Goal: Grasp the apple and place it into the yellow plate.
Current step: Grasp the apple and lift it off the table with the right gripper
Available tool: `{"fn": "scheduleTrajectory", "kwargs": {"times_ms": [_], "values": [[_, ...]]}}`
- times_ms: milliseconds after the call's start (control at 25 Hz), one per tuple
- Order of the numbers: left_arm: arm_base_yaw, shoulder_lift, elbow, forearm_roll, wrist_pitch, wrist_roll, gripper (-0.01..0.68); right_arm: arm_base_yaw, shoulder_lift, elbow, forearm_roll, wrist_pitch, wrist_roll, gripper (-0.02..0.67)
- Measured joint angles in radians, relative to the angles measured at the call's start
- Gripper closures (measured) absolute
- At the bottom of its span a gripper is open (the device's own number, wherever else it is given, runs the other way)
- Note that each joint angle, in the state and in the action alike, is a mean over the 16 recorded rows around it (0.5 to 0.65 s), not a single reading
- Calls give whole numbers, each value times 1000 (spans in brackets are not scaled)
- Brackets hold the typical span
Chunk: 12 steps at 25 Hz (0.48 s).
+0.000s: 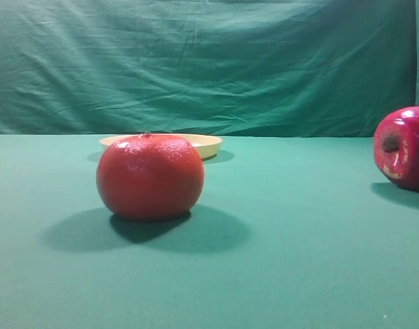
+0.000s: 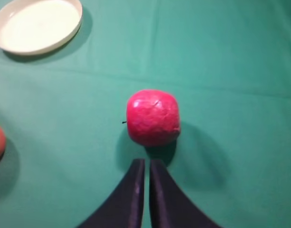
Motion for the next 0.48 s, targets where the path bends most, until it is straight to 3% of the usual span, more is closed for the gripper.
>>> {"fn": "scheduleTrajectory", "kwargs": {"times_ms": [200,480], "values": [[0,0,0,0,0,0,516,36,138,-70,5,24,-37,649],[0,0,0,0,0,0,516,107,291,-135,-124,8,37,646]]}}
